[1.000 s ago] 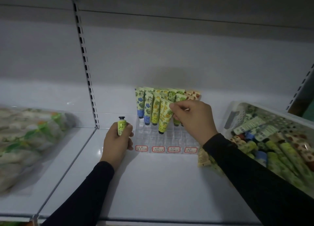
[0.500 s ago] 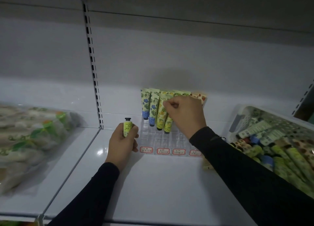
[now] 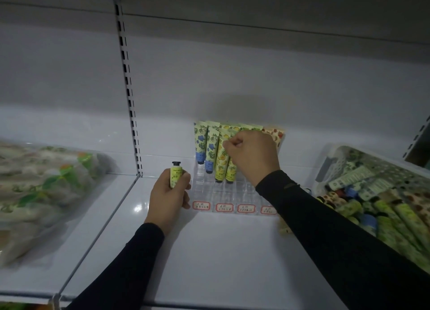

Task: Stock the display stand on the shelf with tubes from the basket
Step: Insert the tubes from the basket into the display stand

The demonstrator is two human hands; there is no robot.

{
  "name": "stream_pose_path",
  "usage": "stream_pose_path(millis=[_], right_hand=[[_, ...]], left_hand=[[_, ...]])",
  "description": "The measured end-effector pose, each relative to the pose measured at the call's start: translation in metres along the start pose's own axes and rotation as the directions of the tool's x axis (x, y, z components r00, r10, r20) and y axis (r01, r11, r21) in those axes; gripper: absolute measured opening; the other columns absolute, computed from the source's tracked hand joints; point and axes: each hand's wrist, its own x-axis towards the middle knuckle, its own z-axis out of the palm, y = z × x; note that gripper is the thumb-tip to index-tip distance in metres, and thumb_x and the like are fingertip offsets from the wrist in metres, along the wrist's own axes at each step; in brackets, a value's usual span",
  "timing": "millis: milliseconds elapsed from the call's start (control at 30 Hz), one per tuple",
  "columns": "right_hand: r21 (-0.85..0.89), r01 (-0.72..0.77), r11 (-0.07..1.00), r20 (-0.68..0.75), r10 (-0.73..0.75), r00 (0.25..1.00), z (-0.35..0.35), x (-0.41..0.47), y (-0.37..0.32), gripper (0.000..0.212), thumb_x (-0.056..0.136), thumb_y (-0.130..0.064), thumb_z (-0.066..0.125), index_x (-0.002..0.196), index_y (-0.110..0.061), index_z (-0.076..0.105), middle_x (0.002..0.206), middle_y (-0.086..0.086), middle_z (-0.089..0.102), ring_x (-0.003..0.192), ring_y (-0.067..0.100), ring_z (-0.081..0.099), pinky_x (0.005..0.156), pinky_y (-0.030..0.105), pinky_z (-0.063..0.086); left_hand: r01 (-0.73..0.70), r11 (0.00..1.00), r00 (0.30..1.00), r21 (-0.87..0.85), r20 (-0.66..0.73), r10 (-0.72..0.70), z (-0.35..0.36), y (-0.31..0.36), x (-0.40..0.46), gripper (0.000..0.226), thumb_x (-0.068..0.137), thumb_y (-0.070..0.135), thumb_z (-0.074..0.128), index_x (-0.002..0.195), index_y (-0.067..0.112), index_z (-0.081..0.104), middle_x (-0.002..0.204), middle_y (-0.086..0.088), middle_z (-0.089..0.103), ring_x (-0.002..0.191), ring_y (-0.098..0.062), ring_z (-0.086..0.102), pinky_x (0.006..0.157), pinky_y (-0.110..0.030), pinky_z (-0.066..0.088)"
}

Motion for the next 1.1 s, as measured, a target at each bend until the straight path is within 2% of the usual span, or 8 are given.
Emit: stream_pose_path(millis=[100,533,867,1000,1100], right_hand=[[0.020,-0.008,1.000,-0.004,0.008,1.000,0.001,0.001,0.002,0.031,0.088,-0.027,0.062,0.065,-0.006,0.067,0.060,0.007,0.065,0.063,0.020,0.064,0.069,0.032,0.055],[0.029,-0.002,1.000,0.019,0.001,1.000,0.006,0.005,0.004,0.032,0.087,-0.023,0.060,0.060,-0.005,0.063,0.058,0.009,0.065,0.055,0.023,0.065,0.065,0.036,0.057],[0.105,-0.053,0.993,0.098,0.043,0.994,-0.002,0.004,0.005,0.028,0.088,-0.032,0.066,0.073,-0.010,0.072,0.066,0.002,0.069,0.062,0.019,0.067,0.070,0.038,0.058],[0.210,-0.120,0.970,0.052,0.112,0.992,-0.012,0.003,-0.001,0.028,0.086,-0.040,0.067,0.086,-0.013,0.075,0.073,0.000,0.072,0.068,0.018,0.068,0.071,0.039,0.059],[0.245,-0.093,0.965,0.006,0.095,0.995,-0.023,-0.005,-0.002,0.029,0.087,-0.043,0.066,0.087,-0.015,0.075,0.069,-0.001,0.071,0.065,0.014,0.068,0.072,0.038,0.058]], left_hand=[[-0.003,1.000,1.000,0.006,0.005,0.003,0.000,0.000,0.000,0.010,0.096,0.019,0.057,0.095,0.010,0.060,0.079,-0.010,0.062,0.057,-0.021,0.053,0.051,-0.034,0.048],[0.006,1.000,1.000,0.012,0.005,-0.006,-0.001,-0.001,0.000,0.010,0.096,0.019,0.058,0.094,0.010,0.060,0.079,-0.010,0.062,0.056,-0.022,0.052,0.051,-0.035,0.048],[0.009,1.000,1.000,0.007,0.007,-0.009,-0.001,0.002,-0.001,0.010,0.096,0.018,0.057,0.095,0.009,0.060,0.078,-0.010,0.062,0.056,-0.023,0.052,0.050,-0.034,0.048],[0.018,1.000,1.000,0.010,0.004,-0.018,-0.002,0.004,-0.003,0.010,0.096,0.018,0.057,0.096,0.009,0.060,0.079,-0.011,0.062,0.055,-0.024,0.051,0.050,-0.035,0.047],[0.014,1.000,1.000,-0.004,-0.013,-0.014,-0.002,0.011,-0.005,0.010,0.097,0.016,0.054,0.098,0.008,0.061,0.078,-0.010,0.061,0.055,-0.024,0.049,0.048,-0.033,0.043]])
